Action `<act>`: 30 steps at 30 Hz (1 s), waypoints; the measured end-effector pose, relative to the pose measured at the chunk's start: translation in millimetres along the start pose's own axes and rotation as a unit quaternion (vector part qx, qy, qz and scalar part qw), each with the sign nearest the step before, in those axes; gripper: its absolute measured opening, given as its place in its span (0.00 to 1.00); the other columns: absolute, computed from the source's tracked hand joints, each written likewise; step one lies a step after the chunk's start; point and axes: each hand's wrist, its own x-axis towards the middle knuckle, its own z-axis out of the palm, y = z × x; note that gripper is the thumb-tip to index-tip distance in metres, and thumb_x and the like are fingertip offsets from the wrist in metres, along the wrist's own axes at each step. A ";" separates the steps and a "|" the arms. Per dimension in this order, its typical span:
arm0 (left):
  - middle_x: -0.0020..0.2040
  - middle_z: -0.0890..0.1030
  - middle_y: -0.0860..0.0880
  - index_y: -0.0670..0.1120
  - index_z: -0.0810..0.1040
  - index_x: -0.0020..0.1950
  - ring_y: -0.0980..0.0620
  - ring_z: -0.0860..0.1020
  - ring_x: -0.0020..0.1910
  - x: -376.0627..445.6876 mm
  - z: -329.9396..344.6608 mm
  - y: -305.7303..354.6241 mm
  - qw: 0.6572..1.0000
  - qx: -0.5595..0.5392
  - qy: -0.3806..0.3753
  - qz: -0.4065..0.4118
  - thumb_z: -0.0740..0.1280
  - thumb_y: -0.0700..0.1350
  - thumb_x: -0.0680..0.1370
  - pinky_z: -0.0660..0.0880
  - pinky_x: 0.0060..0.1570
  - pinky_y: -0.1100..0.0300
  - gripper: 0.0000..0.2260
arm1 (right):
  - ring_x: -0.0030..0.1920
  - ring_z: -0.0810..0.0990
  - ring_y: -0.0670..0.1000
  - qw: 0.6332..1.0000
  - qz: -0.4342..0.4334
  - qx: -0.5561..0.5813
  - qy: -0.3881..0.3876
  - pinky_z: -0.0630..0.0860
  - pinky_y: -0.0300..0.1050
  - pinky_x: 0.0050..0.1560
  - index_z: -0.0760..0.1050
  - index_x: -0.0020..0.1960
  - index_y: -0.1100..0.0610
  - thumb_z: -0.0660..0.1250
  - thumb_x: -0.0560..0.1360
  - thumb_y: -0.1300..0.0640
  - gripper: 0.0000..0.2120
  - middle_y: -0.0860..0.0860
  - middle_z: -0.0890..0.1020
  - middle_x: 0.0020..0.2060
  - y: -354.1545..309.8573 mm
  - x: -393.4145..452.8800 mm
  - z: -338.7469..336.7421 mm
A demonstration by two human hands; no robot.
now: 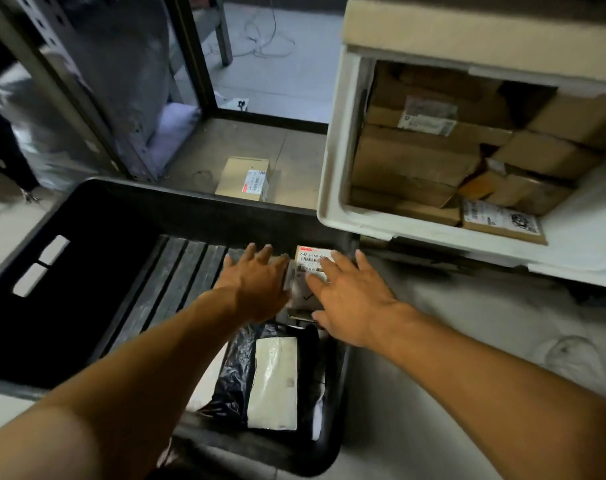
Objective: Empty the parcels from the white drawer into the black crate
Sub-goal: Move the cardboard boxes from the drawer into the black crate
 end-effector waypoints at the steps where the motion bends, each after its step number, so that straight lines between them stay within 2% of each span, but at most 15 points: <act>1: 0.82 0.46 0.46 0.53 0.48 0.82 0.40 0.44 0.80 -8.1 -6.4 2.7 0.999 0.033 0.004 0.005 0.59 0.60 0.82 0.47 0.76 0.36 0.33 | 0.81 0.48 0.61 1.000 0.008 0.005 0.006 0.46 0.66 0.78 0.51 0.82 0.52 0.57 0.83 0.42 0.32 0.59 0.54 0.80 2.7 -9.5 -3.7; 9: 0.82 0.45 0.46 0.54 0.47 0.82 0.41 0.43 0.81 -61.5 -55.1 55.0 0.985 0.124 0.095 0.073 0.55 0.66 0.80 0.46 0.77 0.38 0.35 | 0.81 0.48 0.59 0.993 0.095 0.024 0.066 0.48 0.62 0.79 0.51 0.82 0.50 0.57 0.82 0.40 0.33 0.57 0.54 0.81 39.1 -89.3 -32.4; 15: 0.82 0.50 0.44 0.53 0.50 0.82 0.40 0.47 0.80 -79.0 -96.5 109.4 0.974 0.055 0.179 0.130 0.57 0.63 0.81 0.50 0.77 0.44 0.33 | 0.79 0.55 0.61 0.980 0.160 0.033 0.117 0.57 0.60 0.77 0.56 0.81 0.51 0.59 0.81 0.41 0.32 0.58 0.60 0.78 84.1 -138.0 -53.1; 21: 0.82 0.51 0.43 0.51 0.52 0.82 0.39 0.49 0.80 -63.4 -121.3 132.3 0.970 0.054 0.193 0.139 0.59 0.62 0.81 0.54 0.78 0.43 0.33 | 0.78 0.58 0.59 0.964 0.212 0.090 0.134 0.63 0.58 0.74 0.58 0.80 0.51 0.61 0.81 0.42 0.31 0.56 0.63 0.77 127.7 -151.2 -54.3; 23: 0.82 0.53 0.43 0.50 0.53 0.81 0.40 0.51 0.80 -48.7 -124.8 134.1 0.973 0.023 0.188 0.132 0.62 0.60 0.81 0.56 0.77 0.43 0.34 | 0.78 0.59 0.59 0.956 0.226 0.125 0.137 0.65 0.57 0.73 0.57 0.80 0.52 0.62 0.81 0.43 0.32 0.55 0.62 0.78 140.5 -144.9 -52.4; 25: 0.80 0.57 0.43 0.48 0.56 0.81 0.40 0.56 0.79 -34.9 -128.1 137.8 0.975 -0.025 0.184 0.120 0.65 0.57 0.80 0.60 0.74 0.45 0.33 | 0.76 0.63 0.60 0.948 0.232 0.160 0.147 0.68 0.57 0.71 0.59 0.79 0.53 0.63 0.80 0.43 0.31 0.55 0.65 0.77 153.4 -132.5 -50.2; 28: 0.70 0.71 0.43 0.48 0.66 0.75 0.41 0.71 0.68 -7.9 -131.3 142.4 0.967 -0.127 0.192 0.105 0.67 0.53 0.79 0.71 0.65 0.48 0.26 | 0.72 0.68 0.60 0.925 0.248 0.234 0.170 0.72 0.56 0.68 0.62 0.77 0.56 0.65 0.80 0.46 0.30 0.56 0.69 0.73 169.2 -107.9 -44.4; 30: 0.65 0.75 0.43 0.49 0.68 0.71 0.42 0.75 0.62 9.7 -131.9 146.0 0.951 -0.229 0.191 0.079 0.67 0.58 0.75 0.75 0.62 0.46 0.27 | 0.71 0.70 0.61 0.901 0.260 0.294 0.184 0.71 0.53 0.66 0.62 0.76 0.58 0.66 0.80 0.48 0.29 0.58 0.71 0.72 176.1 -90.7 -41.0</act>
